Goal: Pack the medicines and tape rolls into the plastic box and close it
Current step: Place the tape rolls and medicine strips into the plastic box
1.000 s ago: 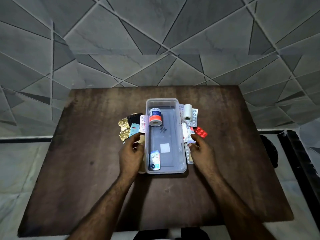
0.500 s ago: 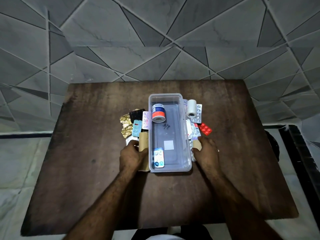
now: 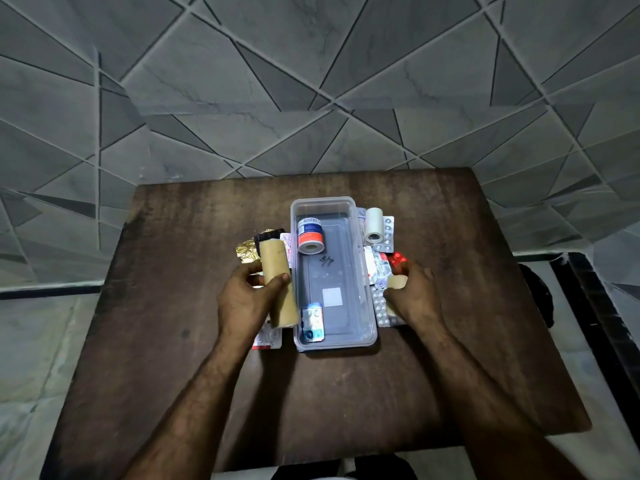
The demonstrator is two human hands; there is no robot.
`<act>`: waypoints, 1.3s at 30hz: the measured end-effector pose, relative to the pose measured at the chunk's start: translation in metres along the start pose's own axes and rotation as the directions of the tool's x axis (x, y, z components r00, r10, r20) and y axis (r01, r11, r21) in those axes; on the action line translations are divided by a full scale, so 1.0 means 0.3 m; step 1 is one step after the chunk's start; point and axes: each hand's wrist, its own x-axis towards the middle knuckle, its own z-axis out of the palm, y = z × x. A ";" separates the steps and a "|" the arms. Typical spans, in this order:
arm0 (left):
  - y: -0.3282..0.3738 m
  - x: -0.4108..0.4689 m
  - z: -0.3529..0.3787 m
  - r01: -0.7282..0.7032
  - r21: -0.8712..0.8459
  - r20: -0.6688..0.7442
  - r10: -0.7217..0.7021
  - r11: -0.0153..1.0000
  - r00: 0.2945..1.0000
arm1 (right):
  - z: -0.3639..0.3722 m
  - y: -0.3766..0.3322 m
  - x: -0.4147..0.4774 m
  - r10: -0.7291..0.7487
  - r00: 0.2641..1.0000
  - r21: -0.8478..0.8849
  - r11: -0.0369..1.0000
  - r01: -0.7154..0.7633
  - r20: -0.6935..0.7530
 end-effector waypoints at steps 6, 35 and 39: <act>0.123 -0.043 0.122 -0.144 0.243 0.126 0.116 0.959 0.985 | -0.037 -0.179 -0.074 -0.217 0.975 0.101 0.972 0.211 0.046; 0.128 -0.017 0.277 -0.255 0.583 0.225 0.148 0.772 0.963 | 0.057 -0.176 -0.030 -0.326 0.903 -0.213 0.896 0.390 0.281; 0.149 0.084 0.192 -0.134 0.260 -0.007 0.141 0.956 0.990 | -0.008 -0.197 0.088 -0.139 0.982 0.120 0.985 0.124 0.125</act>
